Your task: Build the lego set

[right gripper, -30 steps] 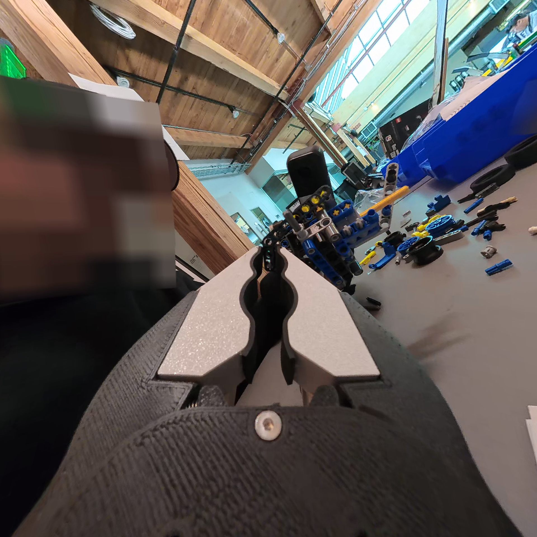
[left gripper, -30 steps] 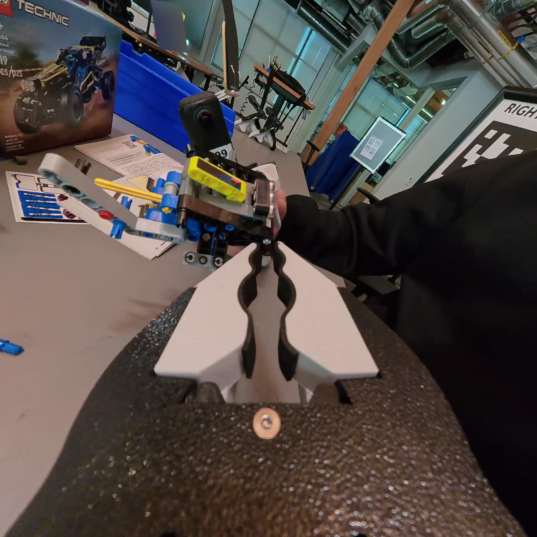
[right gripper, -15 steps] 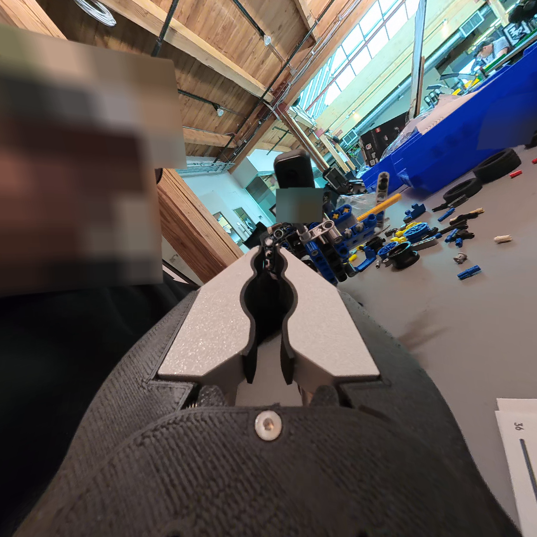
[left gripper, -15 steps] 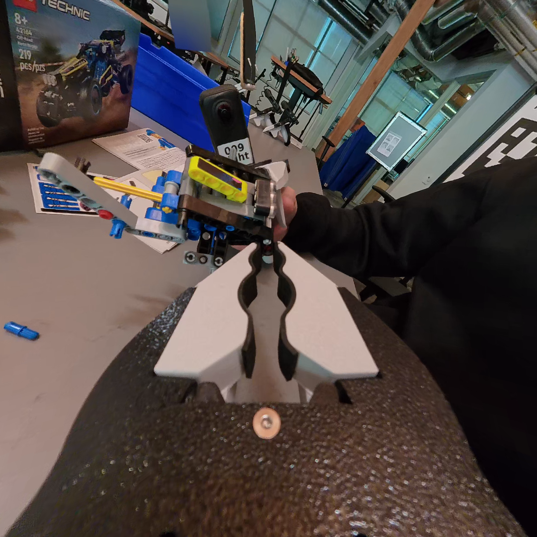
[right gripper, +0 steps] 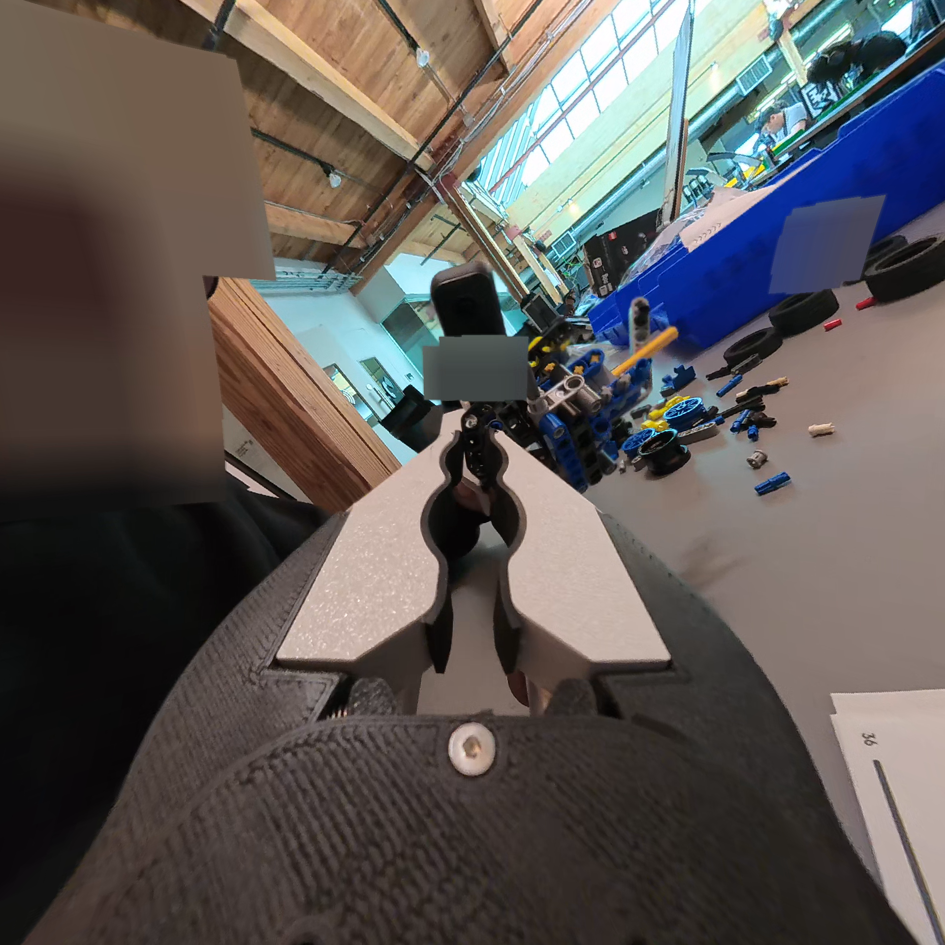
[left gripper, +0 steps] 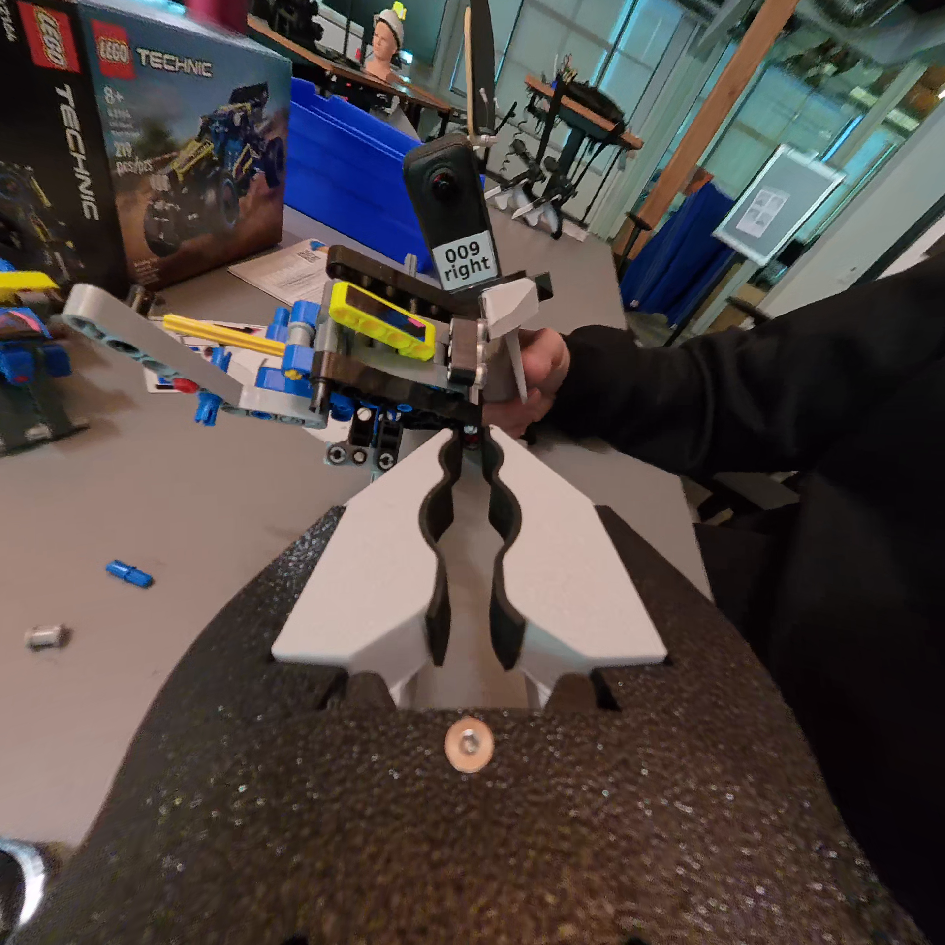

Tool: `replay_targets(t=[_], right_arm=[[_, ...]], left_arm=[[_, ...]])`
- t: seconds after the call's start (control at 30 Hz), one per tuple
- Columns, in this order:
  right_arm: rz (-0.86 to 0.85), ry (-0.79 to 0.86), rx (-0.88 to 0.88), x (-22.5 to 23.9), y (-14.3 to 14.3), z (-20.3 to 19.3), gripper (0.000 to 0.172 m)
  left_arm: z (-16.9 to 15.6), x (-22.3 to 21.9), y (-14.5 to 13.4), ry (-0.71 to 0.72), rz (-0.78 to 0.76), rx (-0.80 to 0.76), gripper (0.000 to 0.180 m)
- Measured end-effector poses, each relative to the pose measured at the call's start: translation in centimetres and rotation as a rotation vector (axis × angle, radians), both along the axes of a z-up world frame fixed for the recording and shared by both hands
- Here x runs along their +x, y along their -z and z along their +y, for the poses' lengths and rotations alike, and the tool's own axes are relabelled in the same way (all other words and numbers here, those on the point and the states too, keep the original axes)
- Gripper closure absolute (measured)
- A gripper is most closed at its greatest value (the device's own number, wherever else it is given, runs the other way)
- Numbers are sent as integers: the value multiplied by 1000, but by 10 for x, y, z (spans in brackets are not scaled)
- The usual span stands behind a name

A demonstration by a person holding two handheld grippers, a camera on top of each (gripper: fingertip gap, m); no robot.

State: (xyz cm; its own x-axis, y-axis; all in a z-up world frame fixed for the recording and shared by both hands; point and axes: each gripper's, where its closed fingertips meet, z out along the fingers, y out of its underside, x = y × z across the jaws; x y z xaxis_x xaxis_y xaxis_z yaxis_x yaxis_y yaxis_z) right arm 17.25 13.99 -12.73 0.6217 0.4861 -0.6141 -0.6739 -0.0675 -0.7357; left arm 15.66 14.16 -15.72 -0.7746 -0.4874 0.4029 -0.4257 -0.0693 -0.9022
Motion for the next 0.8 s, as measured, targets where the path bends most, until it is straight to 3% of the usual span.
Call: replay_targets(t=[0.13,0.27,0.7,0.8], right_arm=[[-115,26,-32,0,3,-2,166],[-282,59,-87,-2,14,-1,167],[-355,16,-89,-9,15,-5,165],[-400,12,-99,-11,15,-6,151]], left_arm=[[-3,-1,1,32,79,-98,177],[-5,0,8,27,93,-57,177],[-7,-4,9,67,90,-66,177],[-5,-4,10,63,98,-73,176]])
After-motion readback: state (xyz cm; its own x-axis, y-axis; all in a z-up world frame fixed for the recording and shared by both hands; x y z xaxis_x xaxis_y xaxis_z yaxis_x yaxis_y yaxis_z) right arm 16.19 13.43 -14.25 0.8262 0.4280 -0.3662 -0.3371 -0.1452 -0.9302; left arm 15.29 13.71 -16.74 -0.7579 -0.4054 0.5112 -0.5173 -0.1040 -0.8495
